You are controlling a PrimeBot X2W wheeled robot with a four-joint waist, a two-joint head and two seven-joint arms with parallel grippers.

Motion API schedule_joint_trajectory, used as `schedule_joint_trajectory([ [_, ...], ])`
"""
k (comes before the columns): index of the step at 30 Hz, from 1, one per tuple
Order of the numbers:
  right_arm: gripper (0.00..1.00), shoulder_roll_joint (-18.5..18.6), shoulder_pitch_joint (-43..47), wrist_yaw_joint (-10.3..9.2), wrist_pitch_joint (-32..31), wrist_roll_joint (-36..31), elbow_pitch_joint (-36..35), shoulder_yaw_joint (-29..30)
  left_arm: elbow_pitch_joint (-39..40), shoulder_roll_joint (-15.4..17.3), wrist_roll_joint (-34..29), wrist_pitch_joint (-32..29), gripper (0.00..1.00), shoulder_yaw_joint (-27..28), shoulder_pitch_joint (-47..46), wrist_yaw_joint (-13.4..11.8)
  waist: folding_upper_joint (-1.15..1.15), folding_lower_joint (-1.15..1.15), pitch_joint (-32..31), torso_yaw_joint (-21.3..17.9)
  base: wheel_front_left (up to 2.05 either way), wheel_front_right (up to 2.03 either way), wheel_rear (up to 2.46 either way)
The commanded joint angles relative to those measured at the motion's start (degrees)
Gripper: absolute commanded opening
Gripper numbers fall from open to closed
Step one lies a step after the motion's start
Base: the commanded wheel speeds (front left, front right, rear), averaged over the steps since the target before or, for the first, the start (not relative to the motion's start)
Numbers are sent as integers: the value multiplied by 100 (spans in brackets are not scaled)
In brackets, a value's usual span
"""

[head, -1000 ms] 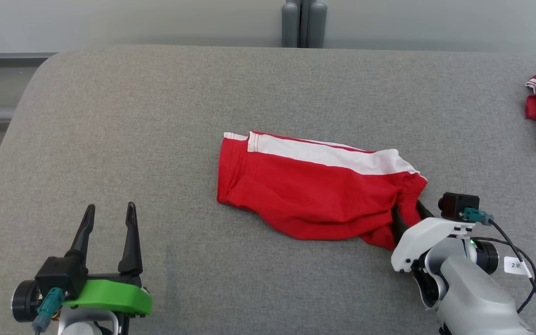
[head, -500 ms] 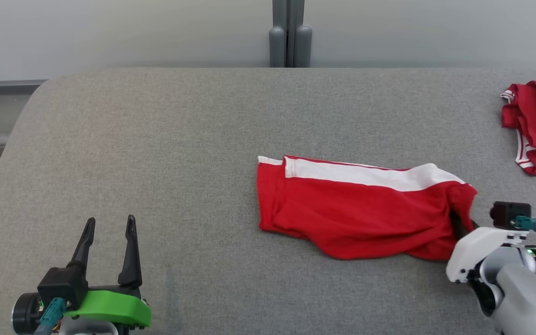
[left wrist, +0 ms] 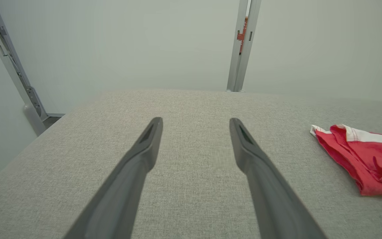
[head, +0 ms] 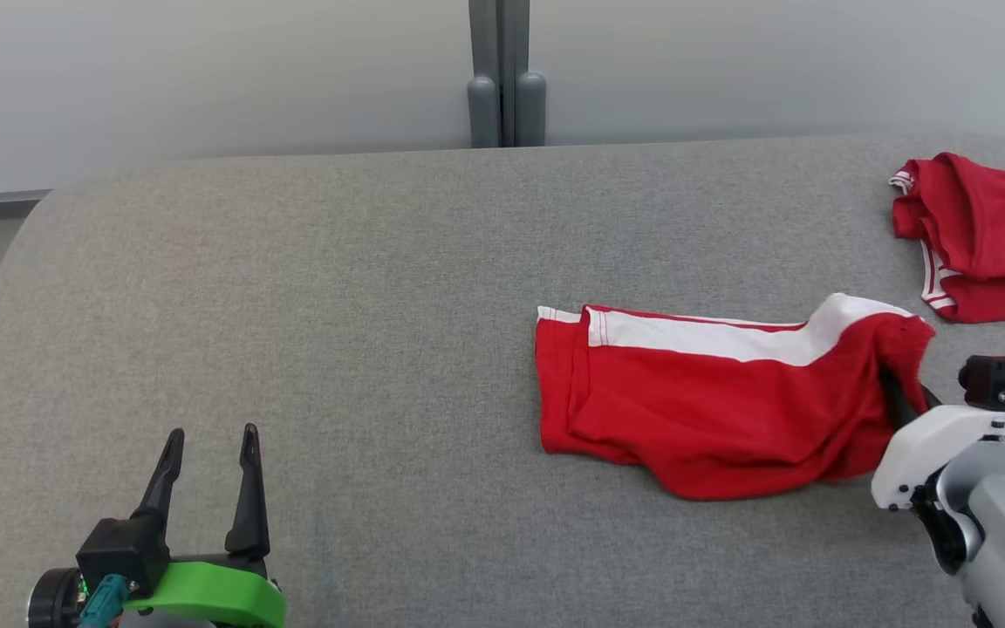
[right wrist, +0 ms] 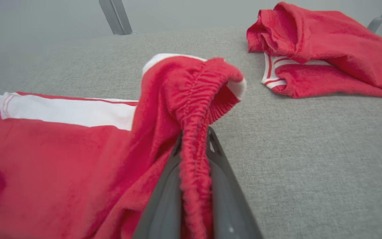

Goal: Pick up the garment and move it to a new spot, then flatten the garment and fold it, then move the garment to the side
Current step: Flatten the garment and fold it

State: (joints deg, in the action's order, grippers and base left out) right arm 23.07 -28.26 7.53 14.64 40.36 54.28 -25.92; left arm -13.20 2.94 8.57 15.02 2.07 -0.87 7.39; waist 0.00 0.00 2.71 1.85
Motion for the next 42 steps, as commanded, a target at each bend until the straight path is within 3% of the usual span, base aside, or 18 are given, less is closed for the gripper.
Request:
schedule_joint_trajectory([
  [1,0,-51,-68,-10,11,37,-118,-66,-12,2,48,15,100,17,51,16,0,0,-36,-40,0,0,0],
  [16,0,-757,-130,-10,-355,107,-1242,-511,-114,0,120,15,100,-33,60,16,0,0,-124,57,0,0,0],
  [23,0,-1332,-326,-9,-408,-52,-1040,-419,-167,0,175,15,100,-141,-97,1,0,0,-46,246,0,0,0],
  [30,0,-1721,-585,-8,-278,-351,-361,-236,-249,2,219,15,100,-284,-211,-36,0,0,0,410,0,0,0],
  [31,35,-1761,-612,-8,-240,-381,-263,-221,-258,2,222,15,100,-292,-219,-44,0,0,4,422,0,0,0],
  [32,94,-1786,-630,-8,-216,-404,-196,-216,-263,2,225,15,100,-295,-223,-44,0,0,5,431,0,0,0],
  [33,100,-1808,-645,-8,-189,-428,-119,-212,-267,2,228,15,100,-297,-221,-52,0,0,4,437,0,0,0],
  [42,100,-1608,-655,-8,33,-592,-294,-160,-221,1,165,15,100,-150,-71,-86,0,0,-36,253,0,0,0],
])
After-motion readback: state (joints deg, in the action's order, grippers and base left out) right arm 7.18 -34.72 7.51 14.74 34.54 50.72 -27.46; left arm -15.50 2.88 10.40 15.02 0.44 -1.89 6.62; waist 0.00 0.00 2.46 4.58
